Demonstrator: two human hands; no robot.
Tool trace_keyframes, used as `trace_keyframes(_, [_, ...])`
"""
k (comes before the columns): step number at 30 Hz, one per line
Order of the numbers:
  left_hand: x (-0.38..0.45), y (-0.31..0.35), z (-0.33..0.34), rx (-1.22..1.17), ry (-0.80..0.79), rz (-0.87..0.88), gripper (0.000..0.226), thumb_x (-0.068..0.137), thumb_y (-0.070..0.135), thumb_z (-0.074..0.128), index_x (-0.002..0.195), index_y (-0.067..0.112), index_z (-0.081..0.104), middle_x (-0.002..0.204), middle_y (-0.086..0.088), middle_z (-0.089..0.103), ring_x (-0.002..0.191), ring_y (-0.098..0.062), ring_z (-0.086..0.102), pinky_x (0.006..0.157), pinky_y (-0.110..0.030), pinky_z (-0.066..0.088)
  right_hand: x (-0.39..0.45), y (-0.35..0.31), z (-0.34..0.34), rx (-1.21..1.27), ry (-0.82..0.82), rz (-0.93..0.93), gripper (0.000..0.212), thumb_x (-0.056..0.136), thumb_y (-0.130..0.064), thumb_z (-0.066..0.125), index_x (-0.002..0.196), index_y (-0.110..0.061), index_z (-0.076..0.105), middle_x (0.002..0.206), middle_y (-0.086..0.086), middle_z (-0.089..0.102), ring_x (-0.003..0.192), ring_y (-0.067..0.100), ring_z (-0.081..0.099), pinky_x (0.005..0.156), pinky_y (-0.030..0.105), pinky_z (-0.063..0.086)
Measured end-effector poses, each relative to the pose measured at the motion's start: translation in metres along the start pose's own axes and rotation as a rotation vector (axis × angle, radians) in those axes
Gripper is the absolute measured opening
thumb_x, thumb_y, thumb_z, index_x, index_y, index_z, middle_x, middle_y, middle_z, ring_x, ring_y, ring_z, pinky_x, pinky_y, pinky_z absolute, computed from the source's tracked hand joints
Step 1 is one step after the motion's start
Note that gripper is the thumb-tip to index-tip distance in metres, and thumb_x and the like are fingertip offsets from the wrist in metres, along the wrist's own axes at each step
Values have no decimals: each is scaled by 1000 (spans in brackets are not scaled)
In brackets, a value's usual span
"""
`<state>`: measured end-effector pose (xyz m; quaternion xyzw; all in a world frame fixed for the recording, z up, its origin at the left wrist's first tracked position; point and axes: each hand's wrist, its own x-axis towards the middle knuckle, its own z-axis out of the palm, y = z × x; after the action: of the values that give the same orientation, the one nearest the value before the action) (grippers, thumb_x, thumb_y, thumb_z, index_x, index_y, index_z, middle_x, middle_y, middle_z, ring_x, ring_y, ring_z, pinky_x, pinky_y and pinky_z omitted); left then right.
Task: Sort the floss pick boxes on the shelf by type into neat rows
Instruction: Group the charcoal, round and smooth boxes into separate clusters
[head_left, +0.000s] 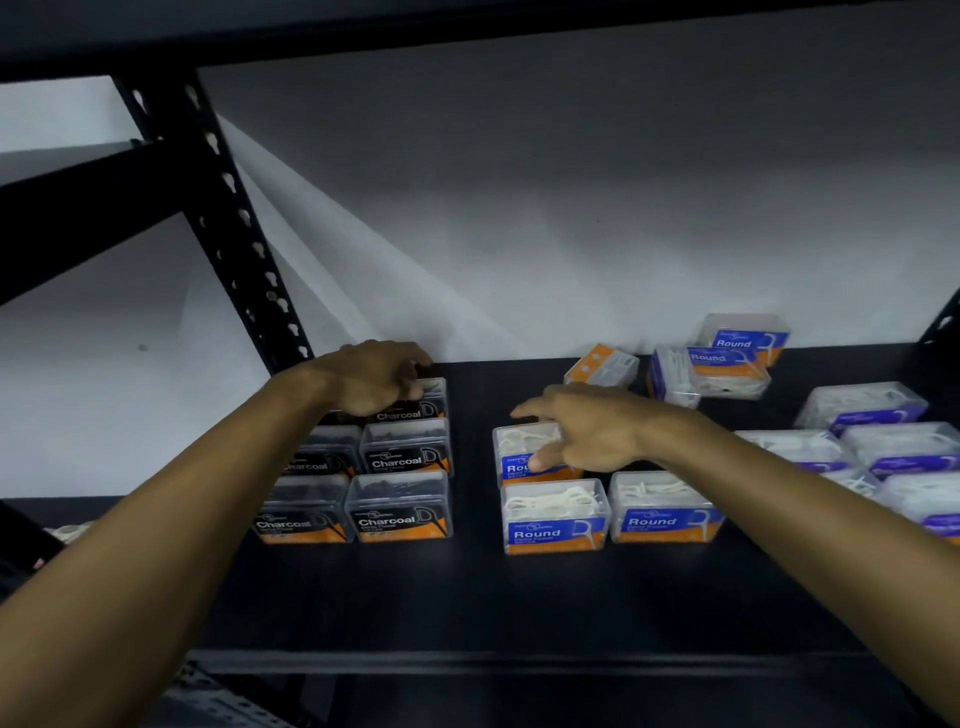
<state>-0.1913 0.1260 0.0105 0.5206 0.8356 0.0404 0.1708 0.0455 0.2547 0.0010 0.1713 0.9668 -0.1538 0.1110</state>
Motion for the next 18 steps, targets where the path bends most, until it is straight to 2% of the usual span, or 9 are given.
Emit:
trace_keyframes(3, [4, 10, -3, 36, 152, 52, 34, 98, 22, 52, 132, 28, 53, 126, 8, 63, 124, -20, 51, 111, -50, 31, -1, 8, -4, 54, 9, 6, 66, 86, -50, 59, 144, -33, 32, 134, -3, 48, 123, 16, 47, 100, 39, 43])
trace_keyframes(5, [11, 20, -4, 78, 297, 90, 32, 97, 18, 50, 127, 25, 59, 127, 3, 63, 122, -22, 53, 109, -48, 34, -5, 17, -11, 123, 62, 7, 63, 86, -52, 58, 142, -32, 37, 129, -4, 53, 117, 14, 52, 98, 37, 45])
trace_keyframes(7, [19, 37, -5, 70, 397, 99, 30, 98, 22, 50, 126, 19, 62, 128, -4, 63, 118, -25, 56, 103, -41, 41, -11, 31, -19, 186, 192, 32, 54, 88, -50, 57, 137, -29, 45, 124, -4, 57, 113, 15, 54, 96, 38, 46])
trace_keyframes(9, [27, 57, -5, 28, 430, 112, 33, 98, 24, 50, 129, 16, 60, 130, -7, 61, 117, -25, 56, 100, -34, 44, -17, 48, -25, 209, 398, 95, 41, 91, -43, 55, 129, -26, 55, 122, -2, 58, 111, 16, 55, 94, 40, 46])
trace_keyframes(12, [40, 94, 1, -90, 347, 144, 43, 94, 23, 57, 136, 17, 51, 134, -3, 56, 120, -19, 54, 97, -24, 42, -25, 79, -28, 164, 624, 223, 28, 93, -32, 54, 119, -23, 62, 118, 2, 58, 108, 19, 55, 92, 39, 47])
trace_keyframes(15, [62, 127, 13, -258, 184, 105, 64, 85, 24, 67, 144, 20, 41, 141, -3, 51, 123, -19, 53, 88, -21, 40, -28, 106, -28, 143, 651, 376, 27, 92, -28, 55, 117, -21, 62, 118, 5, 57, 109, 23, 56, 91, 39, 49])
trace_keyframes(18, [83, 154, 26, -263, 45, 47, 78, 84, 37, 70, 148, 15, 32, 145, -8, 47, 125, -24, 50, 90, -27, 42, -30, 119, -28, 205, 622, 498, 31, 89, -31, 59, 117, -19, 62, 123, 8, 59, 111, 26, 57, 90, 38, 49])
